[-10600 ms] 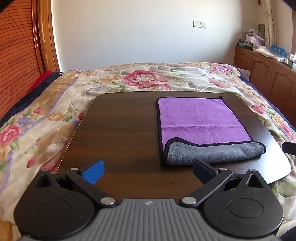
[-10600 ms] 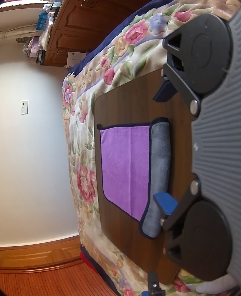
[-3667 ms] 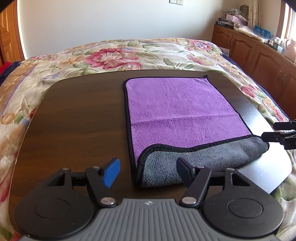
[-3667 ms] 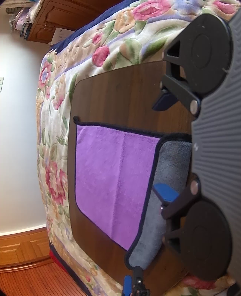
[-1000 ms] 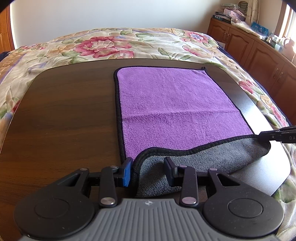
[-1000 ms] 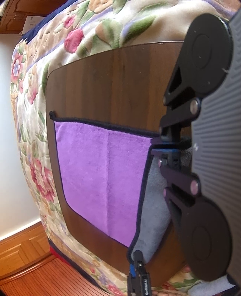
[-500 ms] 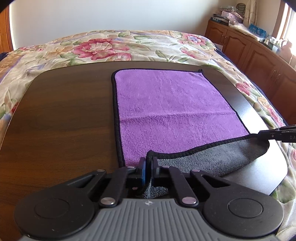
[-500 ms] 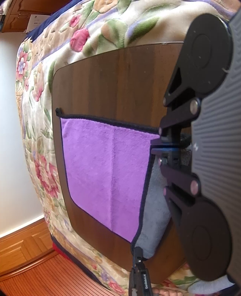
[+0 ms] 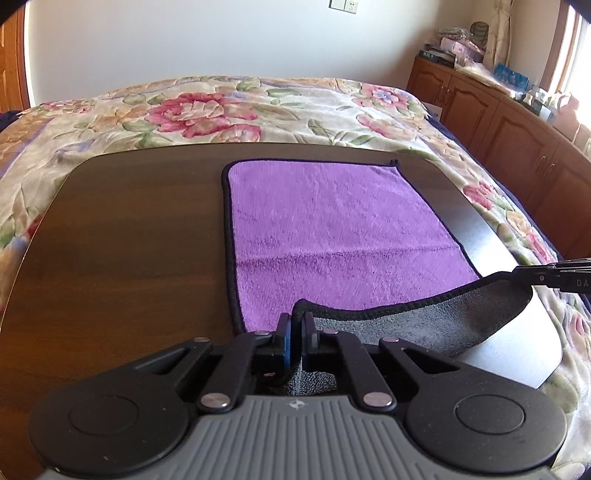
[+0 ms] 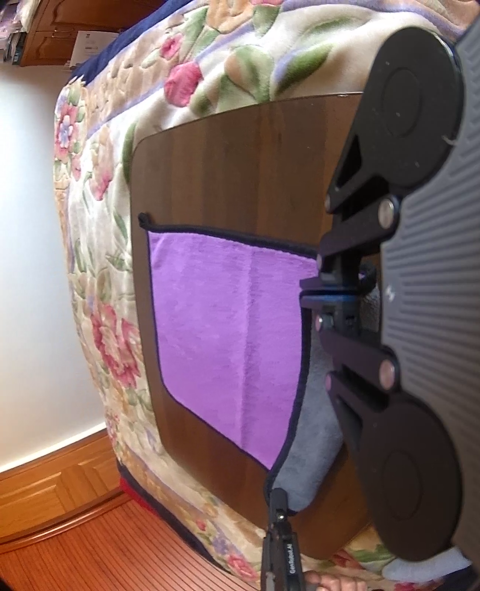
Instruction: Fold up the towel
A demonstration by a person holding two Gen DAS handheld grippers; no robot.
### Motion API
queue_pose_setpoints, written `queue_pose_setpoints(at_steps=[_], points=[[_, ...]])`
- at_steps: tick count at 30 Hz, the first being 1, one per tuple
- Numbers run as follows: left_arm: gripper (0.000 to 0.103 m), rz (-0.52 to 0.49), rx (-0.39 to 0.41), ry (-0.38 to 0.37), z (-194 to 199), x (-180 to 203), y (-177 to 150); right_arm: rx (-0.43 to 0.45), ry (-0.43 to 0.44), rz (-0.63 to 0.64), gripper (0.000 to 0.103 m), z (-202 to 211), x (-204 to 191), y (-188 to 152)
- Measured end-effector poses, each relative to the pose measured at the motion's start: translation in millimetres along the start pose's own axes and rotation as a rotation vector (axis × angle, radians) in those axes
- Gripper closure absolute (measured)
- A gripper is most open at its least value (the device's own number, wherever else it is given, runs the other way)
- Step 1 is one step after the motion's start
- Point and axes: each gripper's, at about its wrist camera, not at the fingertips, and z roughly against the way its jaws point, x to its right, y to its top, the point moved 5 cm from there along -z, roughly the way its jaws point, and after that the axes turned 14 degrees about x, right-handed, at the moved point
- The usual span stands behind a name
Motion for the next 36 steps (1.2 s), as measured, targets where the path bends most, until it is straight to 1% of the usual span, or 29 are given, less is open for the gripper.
queue_pose_setpoints(at_steps=[13,27,36], points=[[0.101,0.001,0.019,0.002,-3.0,-0.7,16.5,0.052,0.010,0.037,0.100,-1.8,-9.5,14.4],[0.101,0.011,0.041,-0.005,-12.9,-6.6,37.3,0.110,0.007,0.068,0.100,-5.2,-7.8,37.3],[0.101,0.007,0.038,0.002,-20.3,-9.8,43.4,0.109,0.003,0.080,0.100,-11.9,-2.9,42.7]])
